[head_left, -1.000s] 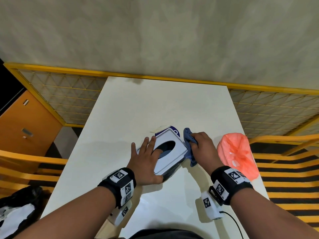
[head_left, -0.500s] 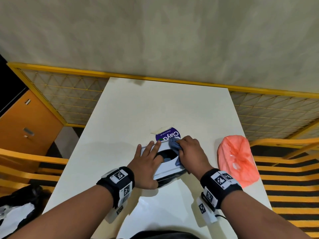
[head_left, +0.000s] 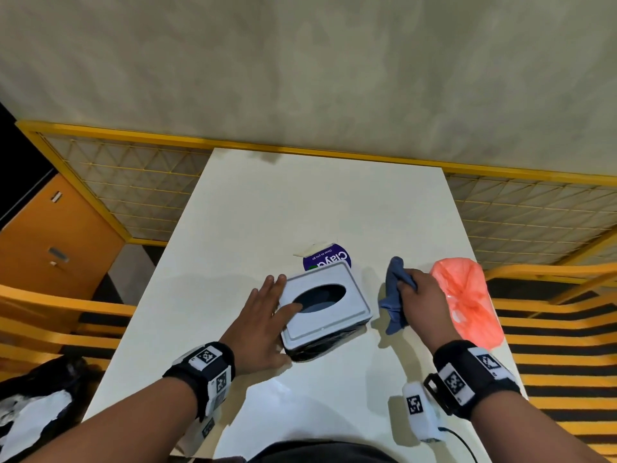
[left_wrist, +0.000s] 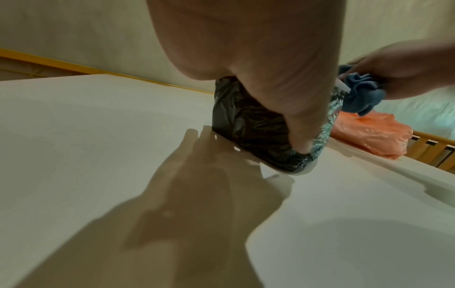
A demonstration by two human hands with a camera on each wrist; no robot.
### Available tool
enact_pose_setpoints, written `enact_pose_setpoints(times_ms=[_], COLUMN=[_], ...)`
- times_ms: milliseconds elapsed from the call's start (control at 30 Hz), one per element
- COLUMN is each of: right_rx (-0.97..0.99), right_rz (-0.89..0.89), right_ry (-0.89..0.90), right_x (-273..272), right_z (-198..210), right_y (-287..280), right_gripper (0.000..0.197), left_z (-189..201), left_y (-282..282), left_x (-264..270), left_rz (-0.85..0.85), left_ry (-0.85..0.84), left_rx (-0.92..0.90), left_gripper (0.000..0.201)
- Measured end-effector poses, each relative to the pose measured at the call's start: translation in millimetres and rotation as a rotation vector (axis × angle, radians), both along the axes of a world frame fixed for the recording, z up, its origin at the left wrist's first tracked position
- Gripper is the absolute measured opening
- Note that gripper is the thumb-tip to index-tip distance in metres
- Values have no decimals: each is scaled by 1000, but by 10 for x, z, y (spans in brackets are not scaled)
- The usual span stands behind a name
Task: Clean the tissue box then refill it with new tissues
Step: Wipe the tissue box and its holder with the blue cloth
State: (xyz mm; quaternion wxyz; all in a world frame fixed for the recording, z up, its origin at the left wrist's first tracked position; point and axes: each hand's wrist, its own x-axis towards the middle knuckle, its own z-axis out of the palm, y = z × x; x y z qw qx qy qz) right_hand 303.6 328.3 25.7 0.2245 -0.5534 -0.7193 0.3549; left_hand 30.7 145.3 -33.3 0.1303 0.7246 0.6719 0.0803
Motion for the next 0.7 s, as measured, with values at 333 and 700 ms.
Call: enact_pose_setpoints(times_ms=[333,700], right_rx=[-39,2], right_rz=[58,151], right_ry=[84,68], right_x=[299,281], right_z=[-199,-68], right_y=[-264,-304], right_gripper=[19,19], left_z=[257,314], left_y=[147,107], left_x=[106,150], left_rz=[156,416], left_ry=[-502,-1060], left_rx=[-99,-406], left_gripper=[89,53])
